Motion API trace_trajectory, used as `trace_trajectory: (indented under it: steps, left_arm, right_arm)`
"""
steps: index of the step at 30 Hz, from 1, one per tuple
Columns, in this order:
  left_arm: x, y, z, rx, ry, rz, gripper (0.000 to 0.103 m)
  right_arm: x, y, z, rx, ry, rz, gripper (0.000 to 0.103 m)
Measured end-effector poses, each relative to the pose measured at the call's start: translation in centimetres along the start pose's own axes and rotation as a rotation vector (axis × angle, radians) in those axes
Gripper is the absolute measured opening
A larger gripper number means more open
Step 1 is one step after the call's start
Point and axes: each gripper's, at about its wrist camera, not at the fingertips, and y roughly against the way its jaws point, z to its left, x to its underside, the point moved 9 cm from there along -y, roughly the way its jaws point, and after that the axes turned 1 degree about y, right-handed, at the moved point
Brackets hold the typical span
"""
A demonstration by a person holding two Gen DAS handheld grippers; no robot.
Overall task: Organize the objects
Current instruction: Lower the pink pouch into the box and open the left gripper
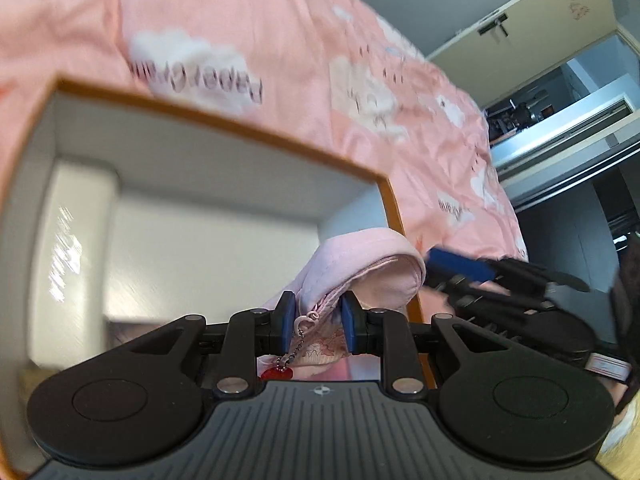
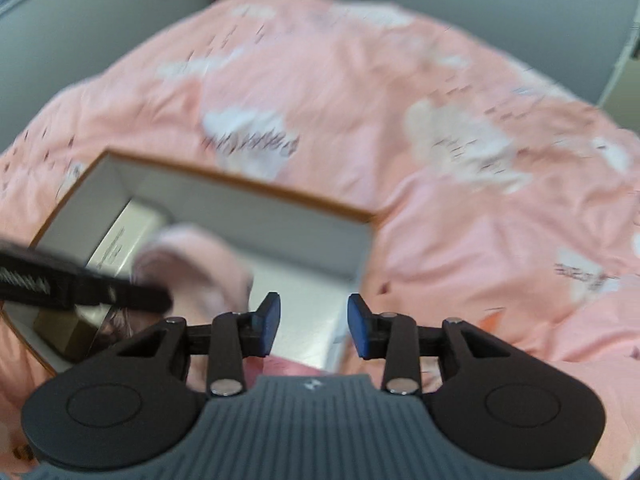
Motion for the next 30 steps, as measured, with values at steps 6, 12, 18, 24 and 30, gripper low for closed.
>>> trace_trajectory:
  steps: [6, 12, 18, 24, 30]
  left_arm:
    - [2.4, -3.8, -0.8, 0.047, 0.117, 0.143, 0.027]
    - [2.4, -5.6, -0.2, -0.006, 0.188, 0.172, 0.029]
    - [2.0, -6.5, 0.6, -0.113, 0.198, 0.159, 0.033]
    - [3.8, -8.6, 0.9, -0.201, 0.136, 0.21, 0.032]
    - [3.9, -8.3, -0.2, -0.25, 0.012, 0.154, 0.038]
  right_arm:
    - [1.5, 1.0, -1.3, 0.015, -0.049, -0.023, 0.039]
    - [3.2, -0.4, -1.9, -0.007, -0.08, -0.018, 0.039]
    - [4.0, -1.1, -1.5, -0.034, -0.099, -0.011, 0.039]
    - [4.5, -1.6, -1.2, -0.045, -0.115, -0.01, 0.039]
    - [5.0, -1.5, -1.3, -0.048, -0.125, -0.007, 0.039]
